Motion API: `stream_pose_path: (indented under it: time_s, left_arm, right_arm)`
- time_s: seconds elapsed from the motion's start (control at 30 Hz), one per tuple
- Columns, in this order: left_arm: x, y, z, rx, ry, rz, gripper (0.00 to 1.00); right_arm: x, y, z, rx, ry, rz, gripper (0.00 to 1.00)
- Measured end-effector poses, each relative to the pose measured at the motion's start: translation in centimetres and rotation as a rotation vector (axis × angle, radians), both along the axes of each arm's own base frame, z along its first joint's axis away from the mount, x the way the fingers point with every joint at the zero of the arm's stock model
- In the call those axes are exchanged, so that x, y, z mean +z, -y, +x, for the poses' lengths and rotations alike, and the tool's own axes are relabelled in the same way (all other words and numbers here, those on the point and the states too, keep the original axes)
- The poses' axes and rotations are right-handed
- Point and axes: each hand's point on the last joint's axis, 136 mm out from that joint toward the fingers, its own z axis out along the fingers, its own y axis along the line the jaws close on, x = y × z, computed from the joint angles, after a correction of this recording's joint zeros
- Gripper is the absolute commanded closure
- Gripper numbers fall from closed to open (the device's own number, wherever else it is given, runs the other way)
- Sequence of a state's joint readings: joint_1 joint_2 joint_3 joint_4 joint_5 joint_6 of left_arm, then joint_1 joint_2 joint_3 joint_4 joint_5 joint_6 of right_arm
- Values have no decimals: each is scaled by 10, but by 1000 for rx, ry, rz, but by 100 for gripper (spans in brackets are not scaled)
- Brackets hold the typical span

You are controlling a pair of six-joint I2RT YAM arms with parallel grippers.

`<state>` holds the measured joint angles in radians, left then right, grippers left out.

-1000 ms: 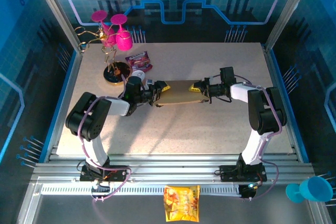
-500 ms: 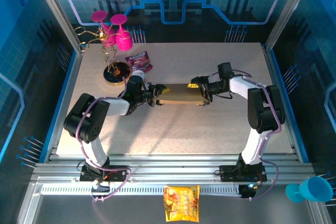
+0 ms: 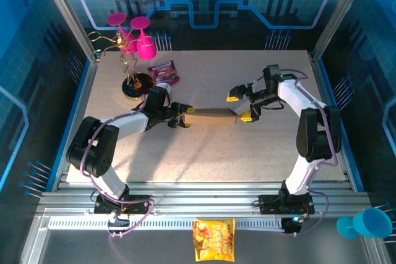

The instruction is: Fold the paper box

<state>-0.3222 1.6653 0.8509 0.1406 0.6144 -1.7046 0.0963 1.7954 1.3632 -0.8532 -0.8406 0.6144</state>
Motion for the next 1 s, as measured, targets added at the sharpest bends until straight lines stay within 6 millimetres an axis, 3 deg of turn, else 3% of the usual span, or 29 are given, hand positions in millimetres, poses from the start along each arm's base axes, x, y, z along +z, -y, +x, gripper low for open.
stream_pose_path:
  time_s: [0.07,0.23,0.43,0.53,0.67,0.8,1.0]
  left_arm:
    - [-4,-5,-4,24,-43,-1,67]
    - [-4,-18,-14,101,-150,-25,68]
    - [-2,-37,-17,195,-264,-48,70]
    - [-3,-46,-16,227,-302,-63,68]
    - [-4,-55,-16,251,-336,-86,65]
    - [-7,-66,-14,270,-365,-109,64]
    - [-15,-74,-12,264,-395,-140,64]
  right_arm:
    - [13,7,5,-3,56,-22,10]
    - [45,19,8,37,287,-126,45]
    - [81,25,-14,131,696,-275,58]
    - [85,14,-26,233,877,-318,62]
    - [73,-5,-25,397,1027,-384,64]
    - [58,-21,-16,545,1097,-420,59]
    - [53,-48,8,694,1146,-451,61]
